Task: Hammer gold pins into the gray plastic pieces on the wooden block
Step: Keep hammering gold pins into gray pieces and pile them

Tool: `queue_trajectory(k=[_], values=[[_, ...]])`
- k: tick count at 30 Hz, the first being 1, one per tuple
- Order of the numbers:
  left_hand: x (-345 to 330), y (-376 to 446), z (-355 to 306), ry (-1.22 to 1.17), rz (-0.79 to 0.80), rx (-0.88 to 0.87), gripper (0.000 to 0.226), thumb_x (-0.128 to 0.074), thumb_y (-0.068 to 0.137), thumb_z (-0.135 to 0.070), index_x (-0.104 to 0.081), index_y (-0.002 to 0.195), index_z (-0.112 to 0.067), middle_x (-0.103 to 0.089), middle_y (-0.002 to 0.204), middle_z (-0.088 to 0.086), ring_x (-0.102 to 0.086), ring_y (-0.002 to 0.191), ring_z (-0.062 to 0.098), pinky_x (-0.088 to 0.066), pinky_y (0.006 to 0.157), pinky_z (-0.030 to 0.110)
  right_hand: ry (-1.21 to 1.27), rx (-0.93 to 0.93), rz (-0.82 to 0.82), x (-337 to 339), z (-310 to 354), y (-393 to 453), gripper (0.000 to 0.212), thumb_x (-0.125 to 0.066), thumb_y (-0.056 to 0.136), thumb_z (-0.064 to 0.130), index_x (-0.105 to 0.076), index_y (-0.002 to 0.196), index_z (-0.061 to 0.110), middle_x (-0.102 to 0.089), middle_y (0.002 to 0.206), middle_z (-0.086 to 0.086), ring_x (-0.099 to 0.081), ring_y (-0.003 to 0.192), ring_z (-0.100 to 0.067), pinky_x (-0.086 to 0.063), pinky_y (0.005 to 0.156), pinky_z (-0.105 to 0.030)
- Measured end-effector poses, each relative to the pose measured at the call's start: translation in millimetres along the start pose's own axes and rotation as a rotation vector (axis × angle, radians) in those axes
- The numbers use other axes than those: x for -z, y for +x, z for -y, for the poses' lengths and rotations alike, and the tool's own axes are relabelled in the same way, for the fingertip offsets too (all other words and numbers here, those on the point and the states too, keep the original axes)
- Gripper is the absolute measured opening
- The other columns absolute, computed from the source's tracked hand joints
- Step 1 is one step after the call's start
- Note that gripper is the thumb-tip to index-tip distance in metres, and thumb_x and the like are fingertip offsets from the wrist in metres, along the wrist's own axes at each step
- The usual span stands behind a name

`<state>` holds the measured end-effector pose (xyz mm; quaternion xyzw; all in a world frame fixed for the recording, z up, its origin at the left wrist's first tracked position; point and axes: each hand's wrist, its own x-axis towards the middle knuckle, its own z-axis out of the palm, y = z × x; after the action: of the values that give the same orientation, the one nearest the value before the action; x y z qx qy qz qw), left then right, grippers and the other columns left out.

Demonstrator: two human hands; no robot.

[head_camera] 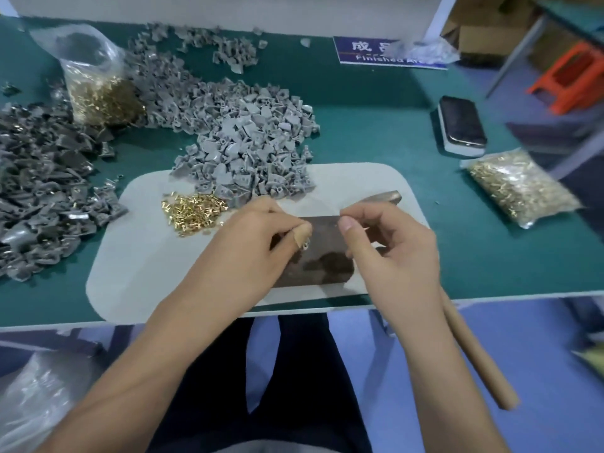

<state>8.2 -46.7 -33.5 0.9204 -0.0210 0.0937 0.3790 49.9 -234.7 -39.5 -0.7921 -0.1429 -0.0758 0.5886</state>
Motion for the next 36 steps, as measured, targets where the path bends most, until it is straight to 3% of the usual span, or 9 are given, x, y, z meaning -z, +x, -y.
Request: queue_trajectory(k=[5, 9, 12, 16, 20, 25, 29, 33, 36], values=[[-6, 3, -5, 0.084, -0.122, 0.047, 0.015, -0.06, 0.096, -0.038, -0.073, 0.098, -0.031, -0.061, 0.084, -0.012, -0.057, 0.081, 0.006, -0.05, 0.075, 0.038, -0.031, -0.014, 0.028, 4, -10, -5, 0.008, -0.071, 0.093, 0.022, -0.074, 0.093, 0.03, -0.073, 0.087, 0.011, -0.067, 0.076, -0.015, -0.05, 0.069, -0.018], [-1, -1, -2, 0.035, -0.169, 0.027, 0.018, -0.054, 0.101, -0.032, -0.07, 0.109, -0.027, -0.061, 0.095, -0.02, -0.054, 0.089, -0.003, -0.043, 0.079, 0.017, -0.019, 0.006, 0.059, -2, -10, -6, 0.011, -0.072, 0.093, 0.02, -0.074, 0.092, 0.031, -0.072, 0.088, 0.013, -0.062, 0.069, -0.011, -0.045, 0.063, -0.015], [6, -8, 2, 0.015, -0.09, -0.022, 0.026, -0.059, 0.095, -0.032, -0.067, 0.119, -0.03, -0.05, 0.095, -0.026, -0.05, 0.093, -0.012, -0.036, 0.079, 0.005, -0.031, 0.065, 0.071, -7, -9, -7, 0.017, -0.074, 0.092, 0.012, -0.074, 0.092, 0.028, -0.072, 0.09, 0.012, -0.064, 0.08, -0.012, -0.044, 0.069, -0.013], [9, -6, 2, 0.043, 0.003, -0.079, 0.032, -0.064, 0.094, -0.03, -0.067, 0.124, -0.039, -0.055, 0.111, -0.021, -0.053, 0.103, 0.0, -0.047, 0.086, 0.024, -0.023, 0.052, 0.056, -12, -12, -10, 0.019, -0.072, 0.093, 0.008, -0.073, 0.091, 0.027, -0.071, 0.09, 0.011, -0.065, 0.089, -0.014, -0.045, 0.075, -0.016], [10, 5, -9, 0.179, 0.032, -0.126, 0.021, -0.072, 0.09, -0.031, -0.075, 0.109, -0.041, -0.063, 0.097, -0.02, -0.055, 0.1, 0.006, -0.052, 0.082, 0.039, 0.036, -0.038, -0.065, -13, -12, -15, 0.015, -0.069, 0.093, 0.017, -0.072, 0.092, 0.031, -0.069, 0.087, 0.01, -0.062, 0.082, -0.011, -0.045, 0.071, -0.017], [14, 17, -6, 0.126, -0.016, 0.095, 0.002, -0.074, 0.086, -0.038, -0.074, 0.086, -0.037, -0.067, 0.078, -0.021, -0.06, 0.076, -0.004, -0.053, 0.07, 0.028, 0.024, -0.026, -0.063, -13, -4, -6, 0.014, -0.067, 0.094, 0.017, -0.069, 0.091, 0.031, -0.069, 0.089, 0.01, -0.061, 0.082, -0.011, -0.045, 0.072, -0.018], [16, 20, 1, 0.066, -0.014, 0.221, 0.018, -0.081, 0.08, -0.046, -0.071, 0.075, -0.031, -0.066, 0.065, -0.017, -0.061, 0.063, -0.004, -0.044, 0.057, 0.021, -0.056, 0.052, 0.026, -17, 2, -2, 0.015, -0.07, 0.094, 0.017, -0.07, 0.09, 0.031, -0.07, 0.091, 0.013, -0.063, 0.085, -0.011, -0.043, 0.072, -0.013], [12, 13, 4, 0.064, -0.082, 0.253, 0.026, -0.077, 0.082, -0.052, -0.069, 0.072, -0.029, -0.065, 0.063, -0.015, -0.06, 0.064, 0.0, -0.045, 0.055, 0.019, -0.165, 0.134, 0.085, -20, 1, 1, 0.012, -0.071, 0.092, 0.021, -0.071, 0.09, 0.033, -0.069, 0.092, 0.017, -0.063, 0.094, -0.013, -0.042, 0.08, -0.015], [13, 4, 8, -0.012, -0.139, 0.218, 0.036, -0.061, 0.092, -0.055, -0.065, 0.071, -0.026, -0.065, 0.064, -0.008, -0.061, 0.064, 0.009, -0.05, 0.061, 0.031, -0.119, 0.117, 0.118, -22, -2, -1, 0.013, -0.071, 0.092, 0.02, -0.072, 0.091, 0.032, -0.07, 0.092, 0.013, -0.064, 0.095, -0.017, -0.045, 0.08, -0.02]])
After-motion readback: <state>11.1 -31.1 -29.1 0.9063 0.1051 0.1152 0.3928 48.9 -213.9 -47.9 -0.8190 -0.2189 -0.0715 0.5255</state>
